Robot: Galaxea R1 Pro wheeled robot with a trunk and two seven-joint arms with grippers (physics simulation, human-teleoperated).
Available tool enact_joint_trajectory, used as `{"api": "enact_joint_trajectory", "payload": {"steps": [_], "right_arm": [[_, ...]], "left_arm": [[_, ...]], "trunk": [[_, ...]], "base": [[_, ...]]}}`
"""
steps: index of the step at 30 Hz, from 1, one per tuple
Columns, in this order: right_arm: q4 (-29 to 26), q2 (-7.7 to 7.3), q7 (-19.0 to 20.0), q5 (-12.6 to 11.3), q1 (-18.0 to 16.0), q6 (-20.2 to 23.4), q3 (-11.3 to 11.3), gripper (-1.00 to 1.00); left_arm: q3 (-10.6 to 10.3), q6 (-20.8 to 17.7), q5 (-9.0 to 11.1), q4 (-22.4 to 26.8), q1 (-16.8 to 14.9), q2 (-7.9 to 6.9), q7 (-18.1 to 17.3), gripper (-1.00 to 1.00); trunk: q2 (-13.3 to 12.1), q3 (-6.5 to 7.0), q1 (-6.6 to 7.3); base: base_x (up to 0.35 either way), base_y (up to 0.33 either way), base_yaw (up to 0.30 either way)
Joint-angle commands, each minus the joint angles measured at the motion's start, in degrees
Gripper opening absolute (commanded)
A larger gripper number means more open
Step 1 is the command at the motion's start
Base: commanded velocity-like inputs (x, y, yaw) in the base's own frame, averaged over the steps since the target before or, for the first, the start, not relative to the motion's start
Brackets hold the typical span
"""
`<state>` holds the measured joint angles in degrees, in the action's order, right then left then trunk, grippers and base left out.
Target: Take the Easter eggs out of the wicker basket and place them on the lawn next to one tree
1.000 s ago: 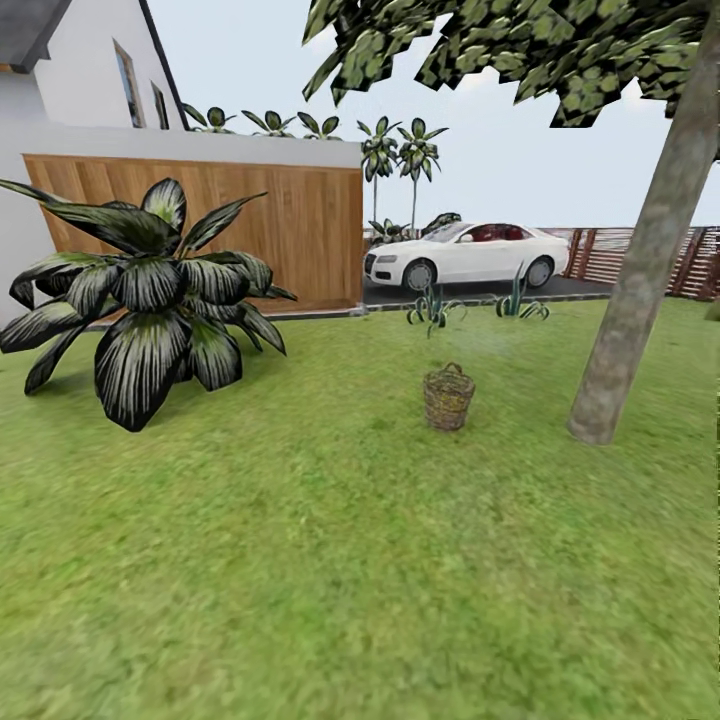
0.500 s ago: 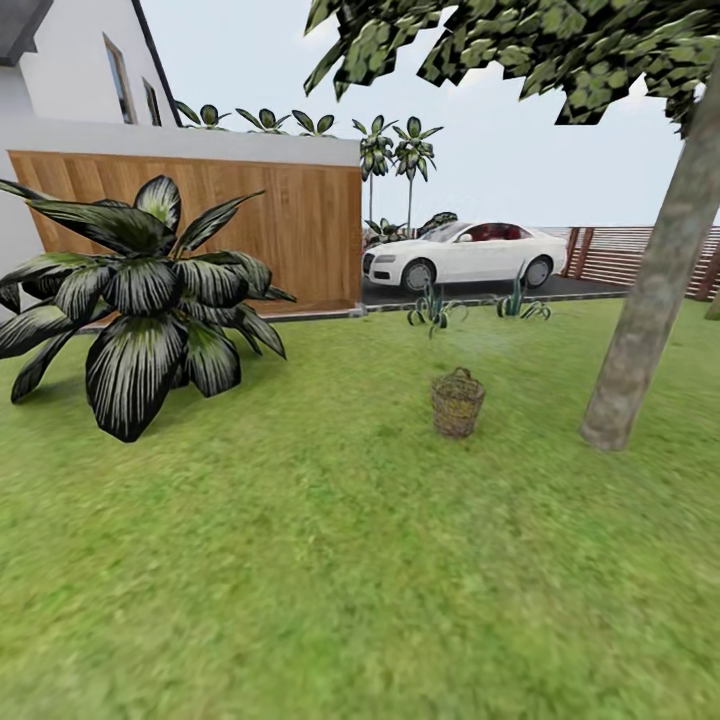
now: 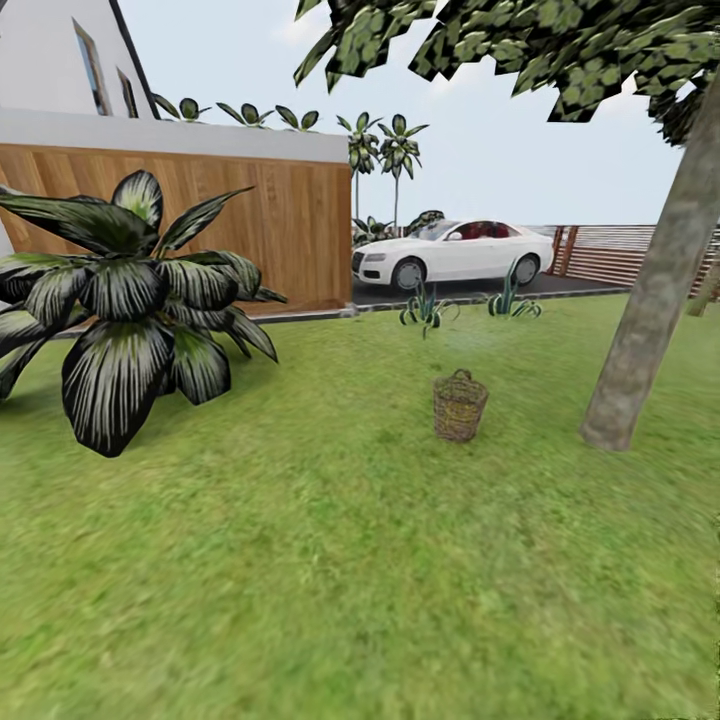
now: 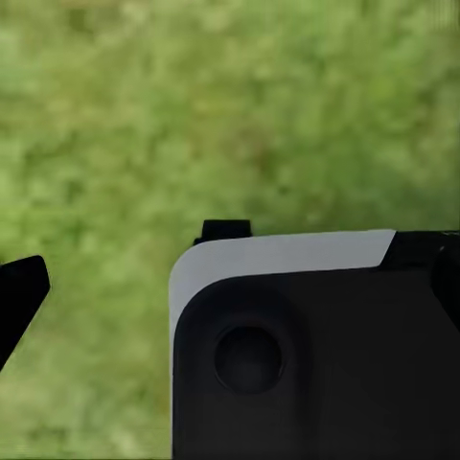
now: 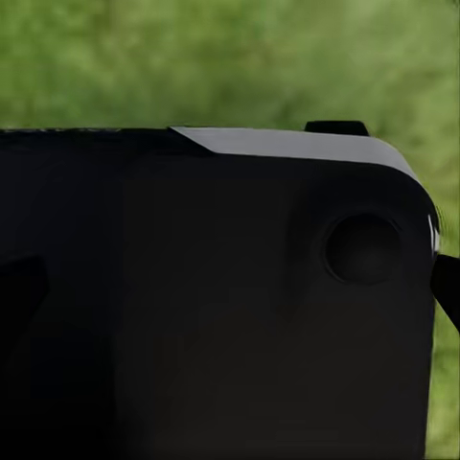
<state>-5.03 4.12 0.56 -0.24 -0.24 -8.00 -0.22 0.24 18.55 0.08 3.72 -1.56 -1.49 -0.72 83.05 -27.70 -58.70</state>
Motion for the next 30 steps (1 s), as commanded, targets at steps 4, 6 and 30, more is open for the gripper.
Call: {"api": "enact_joint_trajectory", "payload": {"steps": [4,6,30], "right_arm": [[0.02,0.01,0.06,-0.03,-0.02,-0.17,-0.03,1.0],[0.02,0.01,0.06,-0.03,-0.02,-0.17,0.0,1.0],[0.02,0.01,0.06,-0.03,-0.02,-0.16,0.03,1.0]], "left_arm": [[0.03,0.17,0.01,-0.03,-0.02,-0.01,-0.09,1.0],[0.03,0.17,0.01,-0.03,-0.02,-0.01,-0.09,1.0],[0.03,0.17,0.01,-0.03,-0.02,-0.01,-0.07,1.0]], "trunk": [[0.03,-0.19,-0.03],[0.03,-0.26,-0.03],[0.03,-1.07,-0.03]], "base": [[0.26,0.246,-0.252],[0.257,0.249,-0.262],[0.258,0.245,-0.229]]}}
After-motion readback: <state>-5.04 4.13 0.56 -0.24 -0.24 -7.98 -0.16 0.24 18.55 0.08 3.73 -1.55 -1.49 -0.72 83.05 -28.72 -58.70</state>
